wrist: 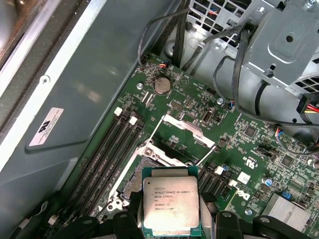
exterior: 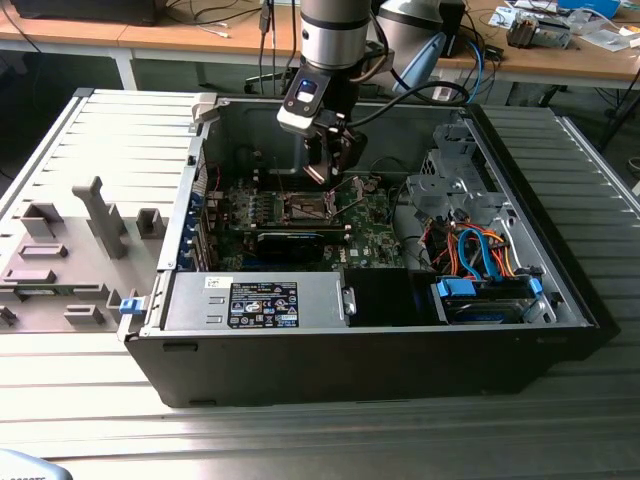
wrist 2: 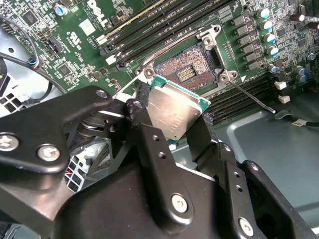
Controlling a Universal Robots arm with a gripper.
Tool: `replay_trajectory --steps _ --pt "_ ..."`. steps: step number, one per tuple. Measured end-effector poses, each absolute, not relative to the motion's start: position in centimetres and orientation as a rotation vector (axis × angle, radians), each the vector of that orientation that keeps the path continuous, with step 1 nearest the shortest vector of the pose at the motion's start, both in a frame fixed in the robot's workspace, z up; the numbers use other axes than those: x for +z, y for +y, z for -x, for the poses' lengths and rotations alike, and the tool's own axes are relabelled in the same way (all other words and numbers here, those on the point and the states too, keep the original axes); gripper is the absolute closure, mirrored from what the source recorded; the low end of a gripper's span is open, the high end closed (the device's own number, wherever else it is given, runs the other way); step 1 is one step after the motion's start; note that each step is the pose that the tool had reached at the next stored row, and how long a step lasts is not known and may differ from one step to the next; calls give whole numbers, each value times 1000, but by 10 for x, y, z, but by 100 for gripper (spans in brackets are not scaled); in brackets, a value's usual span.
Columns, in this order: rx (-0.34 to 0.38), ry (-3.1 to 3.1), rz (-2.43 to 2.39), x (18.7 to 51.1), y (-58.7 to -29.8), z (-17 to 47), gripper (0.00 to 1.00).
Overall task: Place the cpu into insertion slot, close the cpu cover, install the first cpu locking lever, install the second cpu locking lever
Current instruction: 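Place the cpu into insertion slot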
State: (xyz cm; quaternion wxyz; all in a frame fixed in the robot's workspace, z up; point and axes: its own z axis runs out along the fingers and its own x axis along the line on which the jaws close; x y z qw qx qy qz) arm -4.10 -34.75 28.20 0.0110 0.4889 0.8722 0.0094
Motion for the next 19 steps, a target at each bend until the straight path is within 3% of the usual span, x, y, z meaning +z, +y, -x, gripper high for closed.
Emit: replay_trajectory --steps 19 --pt "29 2713 -1539 281 -348 41 45"
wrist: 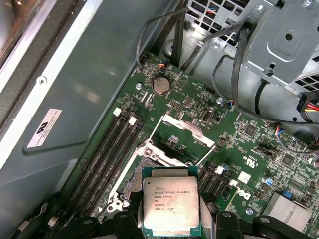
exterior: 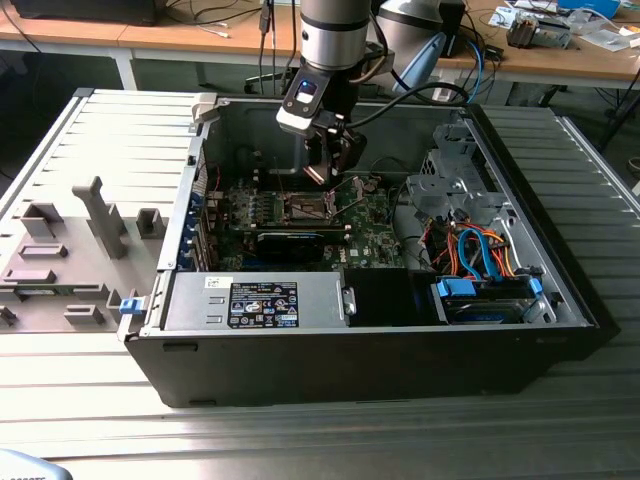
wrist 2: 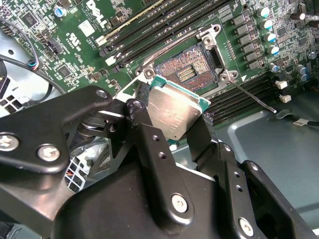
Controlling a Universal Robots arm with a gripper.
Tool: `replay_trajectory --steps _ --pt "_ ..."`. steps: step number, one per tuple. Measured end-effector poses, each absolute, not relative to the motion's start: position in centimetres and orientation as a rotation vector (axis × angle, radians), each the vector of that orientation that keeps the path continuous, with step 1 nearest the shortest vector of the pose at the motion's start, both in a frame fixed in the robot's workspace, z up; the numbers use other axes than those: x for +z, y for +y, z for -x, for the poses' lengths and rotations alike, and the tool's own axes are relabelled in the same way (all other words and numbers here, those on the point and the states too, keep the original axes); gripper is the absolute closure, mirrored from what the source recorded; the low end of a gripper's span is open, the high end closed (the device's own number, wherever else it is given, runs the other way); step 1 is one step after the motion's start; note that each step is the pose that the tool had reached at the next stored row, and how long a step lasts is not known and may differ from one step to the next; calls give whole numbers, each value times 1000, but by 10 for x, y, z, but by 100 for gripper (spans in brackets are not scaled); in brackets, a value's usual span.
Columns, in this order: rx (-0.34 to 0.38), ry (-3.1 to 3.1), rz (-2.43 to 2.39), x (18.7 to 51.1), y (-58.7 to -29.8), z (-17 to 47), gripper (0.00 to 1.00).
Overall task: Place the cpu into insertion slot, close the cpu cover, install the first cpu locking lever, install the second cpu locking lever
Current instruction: 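Place the cpu into insertion slot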
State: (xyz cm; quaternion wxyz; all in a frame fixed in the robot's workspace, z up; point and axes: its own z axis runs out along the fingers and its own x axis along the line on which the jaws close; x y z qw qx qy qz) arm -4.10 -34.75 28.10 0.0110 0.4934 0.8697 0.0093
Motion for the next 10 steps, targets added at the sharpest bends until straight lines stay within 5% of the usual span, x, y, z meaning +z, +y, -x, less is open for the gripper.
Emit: replay_trajectory --steps 10 --pt "29 2708 -1548 280 -347 41 45"
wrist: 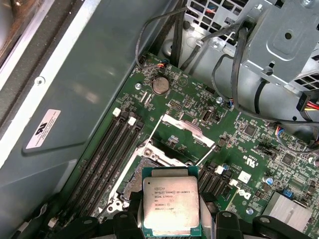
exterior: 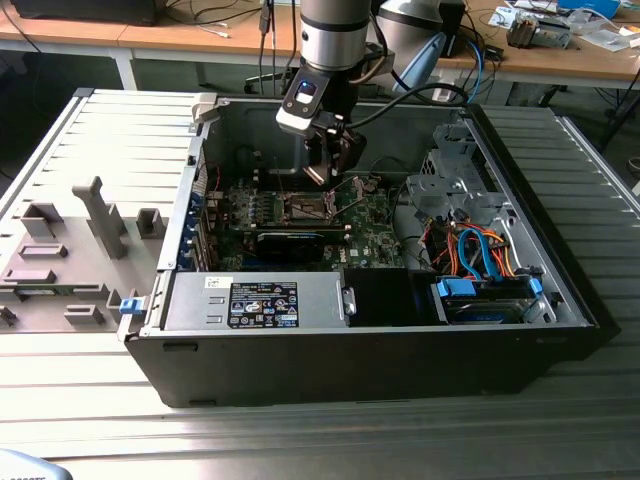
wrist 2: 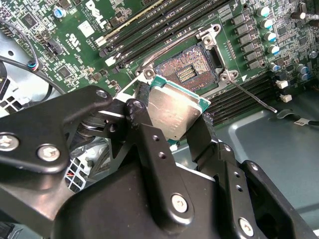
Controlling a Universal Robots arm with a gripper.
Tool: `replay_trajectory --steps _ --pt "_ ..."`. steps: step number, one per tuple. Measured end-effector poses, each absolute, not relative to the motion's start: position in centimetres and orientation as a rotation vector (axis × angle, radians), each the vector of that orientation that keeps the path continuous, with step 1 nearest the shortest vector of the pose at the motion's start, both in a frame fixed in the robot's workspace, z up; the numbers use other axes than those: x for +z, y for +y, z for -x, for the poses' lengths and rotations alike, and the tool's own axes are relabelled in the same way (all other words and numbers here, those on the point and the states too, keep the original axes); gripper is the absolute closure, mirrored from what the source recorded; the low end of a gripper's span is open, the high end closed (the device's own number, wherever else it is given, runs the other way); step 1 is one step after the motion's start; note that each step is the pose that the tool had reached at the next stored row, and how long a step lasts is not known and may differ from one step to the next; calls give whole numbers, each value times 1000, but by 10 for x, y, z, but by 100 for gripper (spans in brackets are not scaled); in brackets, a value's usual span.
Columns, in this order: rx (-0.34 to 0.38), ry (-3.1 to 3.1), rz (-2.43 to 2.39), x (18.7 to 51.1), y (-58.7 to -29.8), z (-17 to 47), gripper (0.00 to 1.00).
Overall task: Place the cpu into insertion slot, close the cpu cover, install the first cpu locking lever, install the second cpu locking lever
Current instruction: 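Place the cpu into insertion slot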
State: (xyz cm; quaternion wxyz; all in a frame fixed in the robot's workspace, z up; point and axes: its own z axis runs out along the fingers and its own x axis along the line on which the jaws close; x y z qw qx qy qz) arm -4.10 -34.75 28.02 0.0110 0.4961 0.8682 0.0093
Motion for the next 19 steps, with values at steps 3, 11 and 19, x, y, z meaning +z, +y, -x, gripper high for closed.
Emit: replay_trajectory --steps 3,11,19 --pt "29 2707 -1550 280 -348 41 45" --pt "29 2703 -1557 279 -348 41 45" --pt "29 2700 -1563 279 -348 41 45"
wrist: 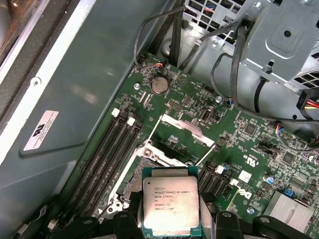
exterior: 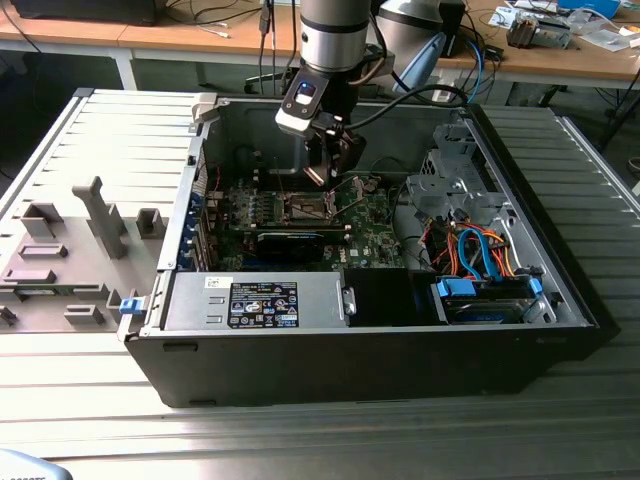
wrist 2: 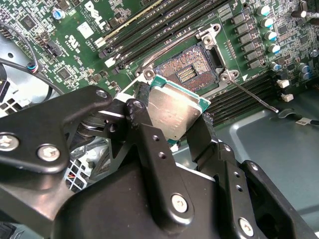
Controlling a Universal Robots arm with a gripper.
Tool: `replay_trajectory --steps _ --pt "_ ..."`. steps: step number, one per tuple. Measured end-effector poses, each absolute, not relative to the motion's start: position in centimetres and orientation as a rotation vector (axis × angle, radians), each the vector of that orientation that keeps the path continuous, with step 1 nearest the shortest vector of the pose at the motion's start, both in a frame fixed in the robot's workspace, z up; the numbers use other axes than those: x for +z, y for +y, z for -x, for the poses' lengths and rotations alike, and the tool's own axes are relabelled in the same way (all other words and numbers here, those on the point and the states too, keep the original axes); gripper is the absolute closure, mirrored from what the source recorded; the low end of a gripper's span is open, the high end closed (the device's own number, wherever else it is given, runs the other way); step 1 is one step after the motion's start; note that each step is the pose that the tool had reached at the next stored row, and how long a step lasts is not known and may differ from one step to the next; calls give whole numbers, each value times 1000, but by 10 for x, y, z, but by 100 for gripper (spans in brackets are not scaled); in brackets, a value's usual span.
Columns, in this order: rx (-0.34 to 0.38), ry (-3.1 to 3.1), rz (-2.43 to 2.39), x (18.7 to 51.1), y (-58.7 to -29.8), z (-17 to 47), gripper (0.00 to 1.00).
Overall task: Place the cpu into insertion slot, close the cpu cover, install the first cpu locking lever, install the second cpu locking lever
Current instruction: 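Place the cpu into insertion slot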
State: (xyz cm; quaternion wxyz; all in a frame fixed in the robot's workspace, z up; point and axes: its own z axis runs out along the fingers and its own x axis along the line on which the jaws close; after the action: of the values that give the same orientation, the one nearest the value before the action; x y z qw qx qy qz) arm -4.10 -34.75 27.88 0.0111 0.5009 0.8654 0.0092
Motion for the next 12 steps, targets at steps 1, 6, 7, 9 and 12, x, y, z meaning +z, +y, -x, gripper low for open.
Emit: replay_trajectory --steps 1,6,7,9,12 --pt "29 2699 -1563 279 -348 41 45" --pt "29 2697 -1567 278 -348 41 45" --pt "29 2697 -1568 278 -348 41 45" --pt "29 2696 -1569 278 -348 41 45" --pt "29 2694 -1571 278 -348 41 45"
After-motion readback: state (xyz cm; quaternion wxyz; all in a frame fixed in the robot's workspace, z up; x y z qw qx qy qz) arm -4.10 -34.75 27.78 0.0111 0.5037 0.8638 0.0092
